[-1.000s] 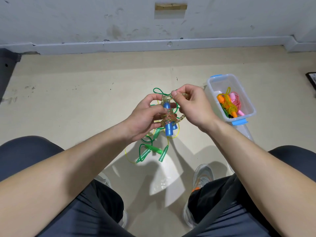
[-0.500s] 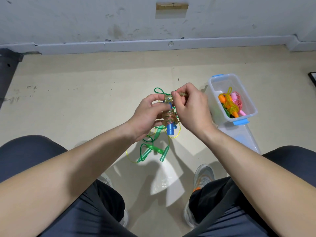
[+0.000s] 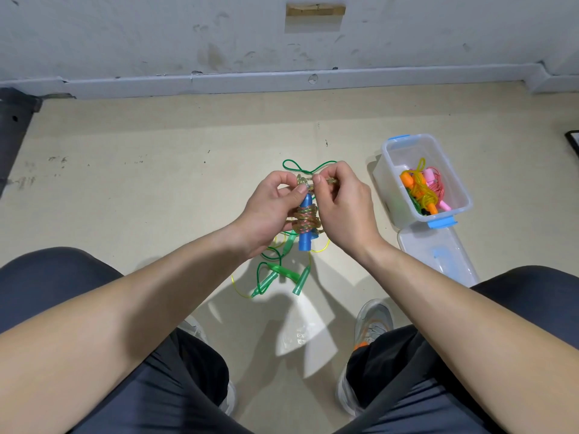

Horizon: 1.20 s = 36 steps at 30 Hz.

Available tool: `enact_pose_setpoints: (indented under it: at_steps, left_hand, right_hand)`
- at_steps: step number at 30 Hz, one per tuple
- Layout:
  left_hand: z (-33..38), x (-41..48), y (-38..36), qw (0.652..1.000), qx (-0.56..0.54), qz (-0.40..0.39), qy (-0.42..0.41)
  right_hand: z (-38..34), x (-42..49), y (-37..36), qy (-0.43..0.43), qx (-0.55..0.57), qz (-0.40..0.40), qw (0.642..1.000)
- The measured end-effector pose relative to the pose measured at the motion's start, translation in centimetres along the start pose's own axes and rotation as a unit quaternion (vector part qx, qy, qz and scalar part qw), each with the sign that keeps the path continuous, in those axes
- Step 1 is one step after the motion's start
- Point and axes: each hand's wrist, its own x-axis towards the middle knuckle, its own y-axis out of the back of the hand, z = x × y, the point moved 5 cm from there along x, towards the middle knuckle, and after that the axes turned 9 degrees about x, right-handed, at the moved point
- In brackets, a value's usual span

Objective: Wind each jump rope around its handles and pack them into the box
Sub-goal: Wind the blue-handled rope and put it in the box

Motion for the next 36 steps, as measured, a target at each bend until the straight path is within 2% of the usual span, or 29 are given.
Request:
enact_pose_setpoints:
  at_steps: [16,20,23,26,32,36]
  left_hand:
    - [0.3,0.1,0.2,0.999,0.022,0.027,-0.035]
    - [0.0,0.3,0.4,0.999,0.025,0.043,-0.016]
    - [0.1,0.1,0.1,0.999,0.016,0.028,-0.016]
    - [0.6,-0.1,0.0,0.999,0.008,0.006,-0.03]
    - [0.8,-0.4,-0.2,0.998,0.007,-0.035,-0.048]
    - [0.3,-0.2,-0.2,0.997,0.037,-0.038,-0.055]
  right_hand:
    - [0.6,0.0,-0.4,-0.003,0.049,-0.002,0.999]
    - [0.4,0.3,-0.4,0.036,0.013,-0.046,0.998]
    - [-0.2,0.7,0.0,0.112,-0.061,-0.076,0.989]
    - [-0.5,0.6,0.2,0.165,-0.097,-0.062,0.98]
    - [-1.0,0.4,0.5,0.199,-0.132,-0.008,0.971]
    - [-0.9,0.6,0.4,0.202,-0.147,-0.018,0.968]
